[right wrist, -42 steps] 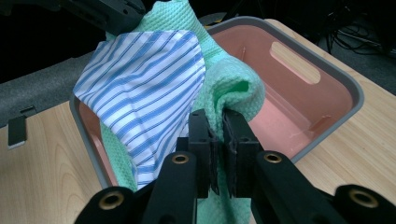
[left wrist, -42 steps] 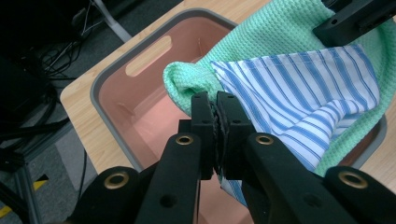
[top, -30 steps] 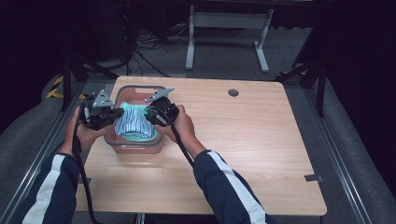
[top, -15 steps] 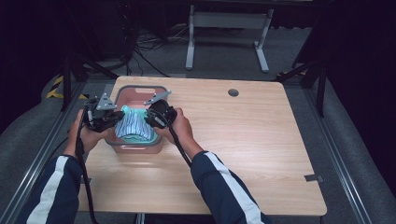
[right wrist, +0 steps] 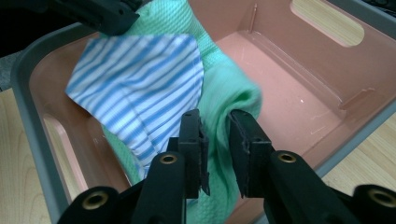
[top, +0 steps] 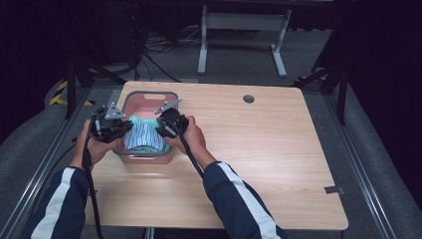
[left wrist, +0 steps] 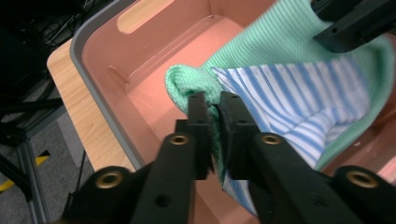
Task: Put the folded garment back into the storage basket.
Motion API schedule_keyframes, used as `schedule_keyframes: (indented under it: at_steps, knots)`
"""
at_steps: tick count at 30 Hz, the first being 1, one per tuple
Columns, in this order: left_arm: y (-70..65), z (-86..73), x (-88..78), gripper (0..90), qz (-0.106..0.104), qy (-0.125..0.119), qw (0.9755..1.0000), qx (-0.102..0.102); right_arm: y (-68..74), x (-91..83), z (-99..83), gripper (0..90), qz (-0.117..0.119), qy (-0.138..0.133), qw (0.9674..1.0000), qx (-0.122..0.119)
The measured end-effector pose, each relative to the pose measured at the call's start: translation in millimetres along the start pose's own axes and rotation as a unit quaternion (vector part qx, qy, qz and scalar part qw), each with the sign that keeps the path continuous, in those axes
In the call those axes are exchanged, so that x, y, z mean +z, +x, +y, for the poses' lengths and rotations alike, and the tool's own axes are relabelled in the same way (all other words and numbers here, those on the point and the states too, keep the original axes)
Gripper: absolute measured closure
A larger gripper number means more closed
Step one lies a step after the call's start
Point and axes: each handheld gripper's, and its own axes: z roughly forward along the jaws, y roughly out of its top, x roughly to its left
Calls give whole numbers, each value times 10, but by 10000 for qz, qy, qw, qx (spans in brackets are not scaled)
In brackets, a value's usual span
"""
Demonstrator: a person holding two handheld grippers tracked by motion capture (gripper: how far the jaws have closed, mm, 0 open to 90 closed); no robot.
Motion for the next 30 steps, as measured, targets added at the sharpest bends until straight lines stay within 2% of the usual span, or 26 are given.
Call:
schedule_keyframes:
  at_steps: [3, 4, 7, 9, 10, 11, 14, 16, 20, 24, 26, 28, 30]
  knots:
    - [2, -7, -3, 757, 3, -74, 10000, 6, -10, -4, -8, 739, -6, -28, 10000, 4]
    - [-12, -8, -12, 746, 7, -156, 9999, -53, -14, -11, -10, 737, 8, -26, 10000, 8]
    - [-42, 20, -54, 658, 62, -188, 9998, -45, -19, -34, -24, 720, -34, -21, 10000, -16]
    - [-95, 30, -62, 577, 77, -235, 9996, -153, -34, -53, -43, 695, -57, -31, 10000, -26]
    - [-95, 30, -62, 572, 77, -235, 9996, -153, -34, -53, -43, 695, -57, -31, 10000, -26]
    - [-126, 34, -73, 557, 46, -326, 9994, -114, -46, -78, -65, 671, -108, -46, 9999, -68]
    - [-177, 32, -68, 505, 28, -332, 9993, -158, -55, -102, -80, 652, -158, -26, 9998, -97]
    - [-235, 28, -67, 475, 23, -381, 9991, -208, -77, -158, -102, 604, -226, -64, 9996, -157]
    - [-284, 41, -80, 415, 19, -470, 9987, -182, -85, -254, -138, 530, -384, -156, 9987, -311]
    - [-339, 47, -98, 359, -38, -573, 9982, -198, -101, -346, -187, 479, -571, -87, 9972, -481]
    - [-370, 53, -121, 326, 50, -658, 9974, -296, -118, -393, -215, 443, -645, -98, 9967, -479]
    - [-379, 53, -133, 303, 48, -715, 9969, -322, -137, -445, -244, 446, -634, -50, 9966, -519]
    - [-419, 53, -152, 297, -59, -803, 9961, -359, -146, -472, -261, 445, -679, -30, 9961, -568]
